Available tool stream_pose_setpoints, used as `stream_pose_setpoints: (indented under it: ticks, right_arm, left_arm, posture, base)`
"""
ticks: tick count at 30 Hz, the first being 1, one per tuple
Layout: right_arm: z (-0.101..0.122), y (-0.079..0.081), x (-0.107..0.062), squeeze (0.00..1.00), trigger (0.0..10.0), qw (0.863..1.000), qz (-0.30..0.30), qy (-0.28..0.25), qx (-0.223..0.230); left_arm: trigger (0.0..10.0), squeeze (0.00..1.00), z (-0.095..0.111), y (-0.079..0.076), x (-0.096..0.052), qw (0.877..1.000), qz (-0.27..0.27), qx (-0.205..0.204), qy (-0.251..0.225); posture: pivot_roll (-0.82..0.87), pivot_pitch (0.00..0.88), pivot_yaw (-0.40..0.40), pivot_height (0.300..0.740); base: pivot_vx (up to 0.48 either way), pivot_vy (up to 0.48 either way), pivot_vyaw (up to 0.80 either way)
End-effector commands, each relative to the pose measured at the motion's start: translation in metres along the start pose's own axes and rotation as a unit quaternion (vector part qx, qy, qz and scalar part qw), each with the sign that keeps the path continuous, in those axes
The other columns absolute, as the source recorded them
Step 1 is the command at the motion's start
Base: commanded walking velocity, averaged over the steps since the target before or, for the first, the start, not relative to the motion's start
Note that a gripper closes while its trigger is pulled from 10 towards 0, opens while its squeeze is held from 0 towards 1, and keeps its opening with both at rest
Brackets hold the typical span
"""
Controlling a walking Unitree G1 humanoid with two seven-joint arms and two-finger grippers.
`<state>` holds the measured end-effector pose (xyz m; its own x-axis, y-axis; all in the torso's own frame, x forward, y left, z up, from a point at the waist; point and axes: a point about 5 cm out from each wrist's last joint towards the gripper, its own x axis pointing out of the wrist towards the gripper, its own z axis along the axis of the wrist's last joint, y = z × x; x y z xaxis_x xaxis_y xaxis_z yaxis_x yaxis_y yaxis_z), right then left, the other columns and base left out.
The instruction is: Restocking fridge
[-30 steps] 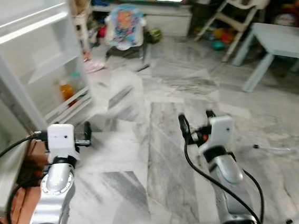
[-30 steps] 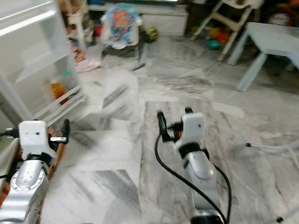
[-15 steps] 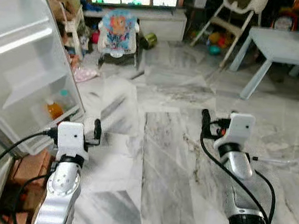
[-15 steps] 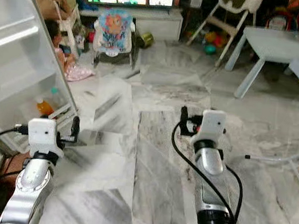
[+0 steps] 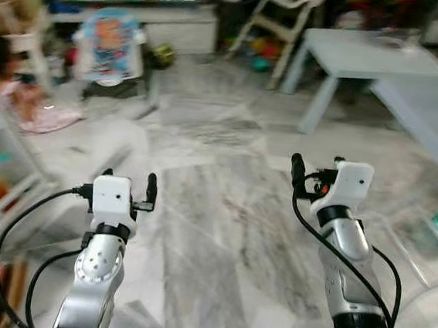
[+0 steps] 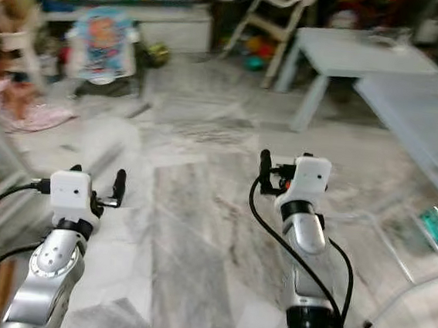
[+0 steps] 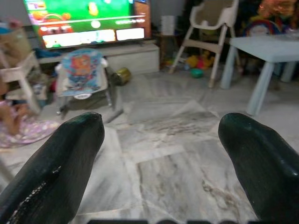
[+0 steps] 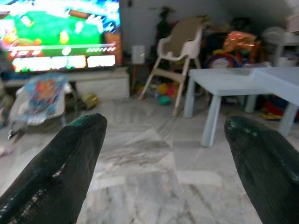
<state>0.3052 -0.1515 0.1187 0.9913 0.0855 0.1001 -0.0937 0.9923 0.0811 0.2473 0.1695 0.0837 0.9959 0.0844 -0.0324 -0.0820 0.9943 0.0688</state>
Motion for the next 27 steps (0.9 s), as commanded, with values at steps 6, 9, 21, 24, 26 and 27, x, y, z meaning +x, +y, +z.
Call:
stream_pose_setpoints:
  ticks: [6, 9, 21, 24, 26, 27]
  right_arm:
    - [-0.001, -0.012, -0.002, 0.00, 10.0, 1.000, -0.019, 0.002, -0.004]
    - [0.000, -0.013, -0.001, 0.00, 10.0, 1.000, -0.020, 0.002, -0.004]
    - [-0.013, -0.029, -0.040, 0.00, 10.0, 0.999, -0.015, 0.034, -0.006]
    - [-0.018, -0.040, -0.054, 0.00, 10.0, 0.998, -0.020, 0.047, -0.020]
    - [-0.019, -0.046, -0.061, 0.00, 10.0, 0.998, -0.025, 0.052, -0.027]
    - [-0.019, -0.047, -0.062, 0.00, 10.0, 0.998, -0.026, 0.053, -0.028]
  left_arm:
    - [10.0, 0.00, -0.002, -0.006, -0.003, 1.000, -0.019, -0.011, 0.002]
    - [10.0, 0.00, 0.001, -0.006, 0.003, 1.000, -0.019, -0.012, -0.001]
    - [10.0, 0.00, -0.006, 0.012, -0.002, 1.000, 0.014, 0.007, 0.001]
    - [10.0, 0.00, -0.018, 0.020, -0.014, 0.999, 0.020, 0.025, 0.023]
    - [10.0, 0.00, -0.025, 0.028, -0.023, 0.998, 0.027, 0.037, 0.034]
    - [10.0, 0.00, -0.026, 0.030, -0.025, 0.998, 0.030, 0.037, 0.038]
  posture:
    - [-0.04, 0.048, 0.011, 0.740]
    - [-0.04, 0.043, 0.013, 0.740]
    - [-0.06, 0.029, 0.017, 0.740]
    - [-0.07, 0.033, 0.024, 0.740]
    - [-0.07, 0.037, 0.029, 0.740]
    - [-0.07, 0.037, 0.029, 0.740]
  base:
    - [0.367, -0.265, -0.27]
    - [0.467, 0.000, 0.00]
    - [0.480, 0.000, 0.00]
    - [0.475, 0.000, 0.00]
    - [0.388, 0.000, 0.00]
    - [0.311, 0.000, 0.00]
